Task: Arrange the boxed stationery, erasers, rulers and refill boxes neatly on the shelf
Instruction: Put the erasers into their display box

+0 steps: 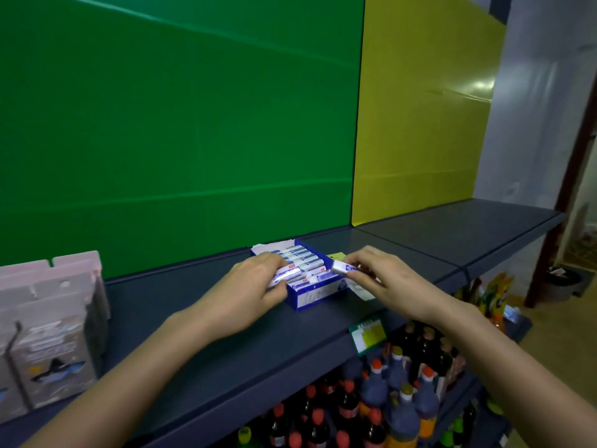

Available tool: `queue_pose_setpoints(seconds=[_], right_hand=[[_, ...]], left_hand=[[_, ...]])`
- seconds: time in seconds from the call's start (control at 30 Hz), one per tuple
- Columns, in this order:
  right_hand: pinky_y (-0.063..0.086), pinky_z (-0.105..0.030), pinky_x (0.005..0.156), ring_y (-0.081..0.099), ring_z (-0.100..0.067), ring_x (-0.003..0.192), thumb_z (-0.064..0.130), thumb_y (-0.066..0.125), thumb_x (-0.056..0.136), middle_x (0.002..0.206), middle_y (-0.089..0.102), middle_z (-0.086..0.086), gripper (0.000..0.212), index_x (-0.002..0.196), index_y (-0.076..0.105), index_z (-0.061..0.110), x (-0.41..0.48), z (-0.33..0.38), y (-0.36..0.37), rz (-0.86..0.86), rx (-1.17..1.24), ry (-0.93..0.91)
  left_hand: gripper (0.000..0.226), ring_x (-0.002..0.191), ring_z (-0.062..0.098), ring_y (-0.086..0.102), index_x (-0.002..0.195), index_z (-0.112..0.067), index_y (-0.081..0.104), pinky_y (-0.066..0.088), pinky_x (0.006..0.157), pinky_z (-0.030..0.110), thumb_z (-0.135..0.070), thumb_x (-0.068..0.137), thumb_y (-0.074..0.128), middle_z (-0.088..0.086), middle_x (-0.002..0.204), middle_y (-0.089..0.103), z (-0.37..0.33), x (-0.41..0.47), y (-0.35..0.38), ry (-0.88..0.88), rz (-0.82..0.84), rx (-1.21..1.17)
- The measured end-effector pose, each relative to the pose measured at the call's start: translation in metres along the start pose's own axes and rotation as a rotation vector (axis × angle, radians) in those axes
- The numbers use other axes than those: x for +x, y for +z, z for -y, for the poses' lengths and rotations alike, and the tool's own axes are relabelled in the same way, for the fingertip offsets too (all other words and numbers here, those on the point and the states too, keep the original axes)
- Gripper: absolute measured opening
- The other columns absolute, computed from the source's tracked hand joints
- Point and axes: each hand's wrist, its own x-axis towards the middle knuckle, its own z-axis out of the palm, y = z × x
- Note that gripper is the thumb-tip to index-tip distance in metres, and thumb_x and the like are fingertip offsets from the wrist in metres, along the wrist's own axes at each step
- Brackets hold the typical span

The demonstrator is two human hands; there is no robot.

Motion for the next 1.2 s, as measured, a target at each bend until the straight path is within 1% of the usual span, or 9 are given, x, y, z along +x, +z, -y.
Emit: queue_pose_setpoints(seconds=[0.1,0.23,0.4,0.53,0.63,0.73,0.93,1.07,1.2], right_hand=[[0.034,-0.014,0.072,0.049,0.002,0.081,0.034,0.047,0.093,0.089,0.043,0.019,0.024,0.111,0.059,0.022,0.027,-0.025,0.002,0.030,0.018,-0.024],[0.036,-0.018,0.077,0.049,-0.003,0.086,0.037,0.047,0.092,0.099,0.048,0.011,0.028,0.115,0.058,0.025,0.062,-0.054,0.011,0.113,-0.003,-0.102],[0.040,-0.024,0.085,0.047,-0.004,0.097,0.040,0.045,0.092,0.108,0.052,0.011,0.032,0.119,0.055,0.027,0.097,-0.078,0.022,0.248,-0.039,-0.280],[0.038,-0.022,0.087,0.045,-0.002,0.101,0.041,0.047,0.091,0.111,0.053,0.013,0.032,0.120,0.054,0.027,0.115,-0.089,0.030,0.302,-0.016,-0.420],[0.034,-0.020,0.083,0.044,-0.002,0.097,0.041,0.051,0.090,0.101,0.051,0.018,0.030,0.116,0.057,0.027,0.125,-0.092,0.034,0.299,-0.009,-0.511],[0.031,-0.019,0.078,0.043,-0.003,0.091,0.041,0.055,0.087,0.099,0.058,0.014,0.029,0.111,0.060,0.026,0.129,-0.092,0.038,0.300,-0.017,-0.575],[0.036,-0.018,0.076,0.048,-0.001,0.086,0.039,0.059,0.086,0.104,0.063,0.011,0.027,0.108,0.062,0.024,0.133,-0.095,0.043,0.305,0.040,-0.597],[0.038,-0.020,0.078,0.055,-0.008,0.093,0.036,0.057,0.087,0.106,0.062,0.010,0.025,0.108,0.063,0.023,0.131,-0.094,0.042,0.314,0.016,-0.607],[0.044,-0.026,0.083,0.056,-0.009,0.095,0.036,0.057,0.088,0.105,0.061,0.010,0.023,0.106,0.063,0.024,0.130,-0.093,0.041,0.317,0.018,-0.599]], left_hand=[[0.022,0.078,0.012,0.043,0.101,-0.013,0.052,0.028,0.068,0.023,-0.029,0.093,0.038,-0.003,0.095,0.053,0.009,0.015,0.008,-0.034,-0.010,-0.004],[0.019,0.075,-0.002,0.042,0.107,-0.020,0.049,0.025,0.070,0.019,-0.030,0.094,0.039,-0.017,0.084,0.036,0.016,0.031,0.020,-0.110,0.017,-0.013],[0.043,0.090,0.007,0.044,0.113,-0.019,0.049,0.033,0.084,0.021,-0.048,0.088,0.029,-0.006,0.100,0.046,0.018,0.050,0.033,-0.156,0.023,0.066],[0.059,0.090,0.004,0.042,0.110,-0.020,0.053,0.032,0.081,0.015,-0.058,0.077,0.022,-0.010,0.099,0.053,0.009,0.058,0.040,-0.215,-0.012,0.087],[0.049,0.086,0.000,0.039,0.107,-0.018,0.056,0.031,0.080,0.009,-0.052,0.082,0.031,-0.010,0.096,0.054,0.003,0.060,0.042,-0.247,-0.037,0.109],[0.041,0.084,-0.003,0.037,0.108,-0.019,0.057,0.029,0.080,0.003,-0.046,0.083,0.040,-0.013,0.094,0.052,-0.001,0.060,0.040,-0.281,0.000,0.127],[0.051,0.091,0.002,0.045,0.110,-0.020,0.058,0.029,0.080,0.009,-0.056,0.081,0.036,-0.006,0.104,0.058,-0.004,0.067,0.041,-0.305,0.082,0.174],[0.027,0.096,0.008,0.050,0.112,-0.019,0.058,0.036,0.082,0.015,-0.033,0.090,0.050,-0.004,0.108,0.051,-0.008,0.071,0.046,-0.342,0.134,0.172],[0.027,0.098,0.012,0.051,0.112,-0.019,0.058,0.041,0.088,0.026,-0.034,0.091,0.049,-0.002,0.107,0.052,-0.009,0.070,0.050,-0.372,0.188,0.182]])
